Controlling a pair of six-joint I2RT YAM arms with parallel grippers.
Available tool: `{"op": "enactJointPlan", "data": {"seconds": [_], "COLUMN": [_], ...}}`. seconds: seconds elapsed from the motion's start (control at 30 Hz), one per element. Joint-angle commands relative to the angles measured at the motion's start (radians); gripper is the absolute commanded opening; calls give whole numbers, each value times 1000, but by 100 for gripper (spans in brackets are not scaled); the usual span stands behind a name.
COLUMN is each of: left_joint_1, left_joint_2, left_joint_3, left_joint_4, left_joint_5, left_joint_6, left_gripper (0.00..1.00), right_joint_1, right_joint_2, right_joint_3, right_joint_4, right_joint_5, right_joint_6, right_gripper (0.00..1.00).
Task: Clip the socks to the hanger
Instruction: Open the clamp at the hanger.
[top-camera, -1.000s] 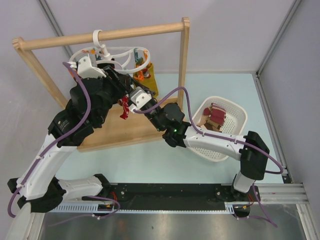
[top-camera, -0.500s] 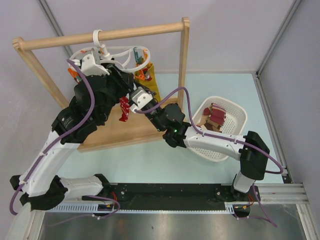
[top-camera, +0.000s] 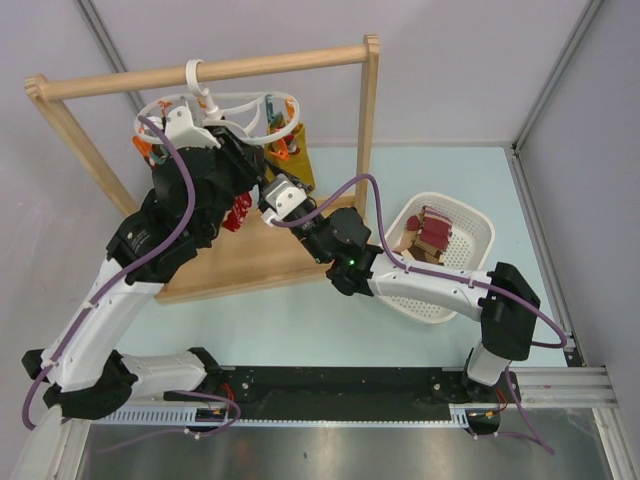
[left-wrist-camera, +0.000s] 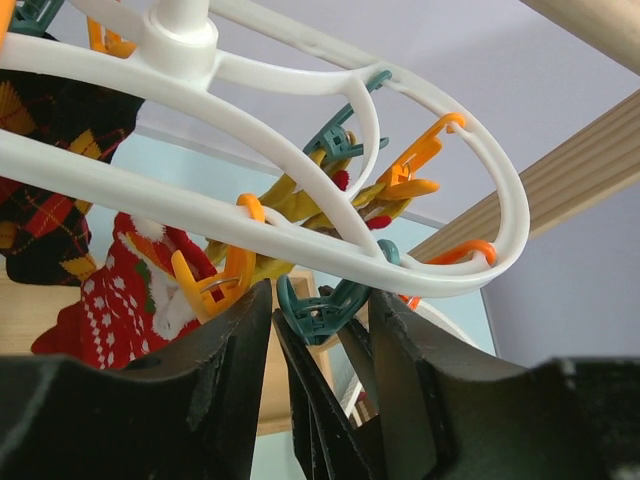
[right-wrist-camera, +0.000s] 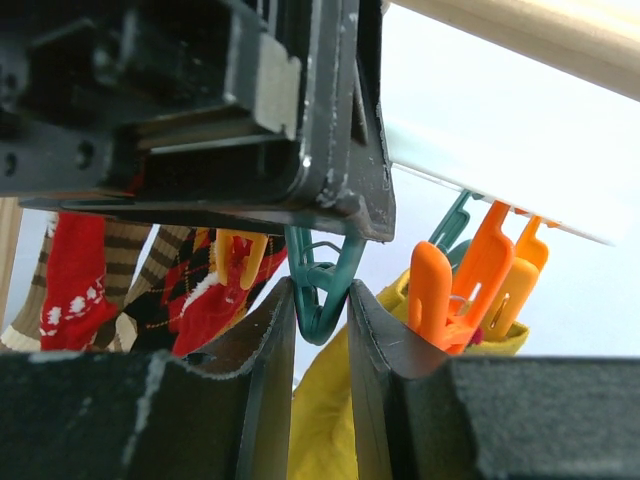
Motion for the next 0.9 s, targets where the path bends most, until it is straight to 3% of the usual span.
{"op": "enactJointPlan", "data": {"seconds": [0.0,0.23,0.43,0.57,0.73,0.87], "left_joint_1": [18,26,29,32,36,39], "left_joint_2": [13,18,7,-14,-33,-45], "left_joint_3": [43,36,21,-13,-63,-86], "left_joint_4": [101,132,152,172,198,221], "left_joint_5": [-25,-22,-22,-29,-26,-28], "left_joint_6": [34,38,54,73,108,139], "left_gripper": [48,47,38,29,26,24], "right_joint_1": [13,16,16,14,14,16], "right_joint_2": [-35,-30,-42,-61,-104,-162], "right_joint_3": [-12,-15,-28,-48,-75,-94], "right_joint_4": [25,16,7,-10,-61,-169], "right_joint_5": [-33,-41,-38,-19,-2,-1], "right_joint_6": [11,14,30,56,112,169], "right_gripper": [18,19,22,31,43,61]}}
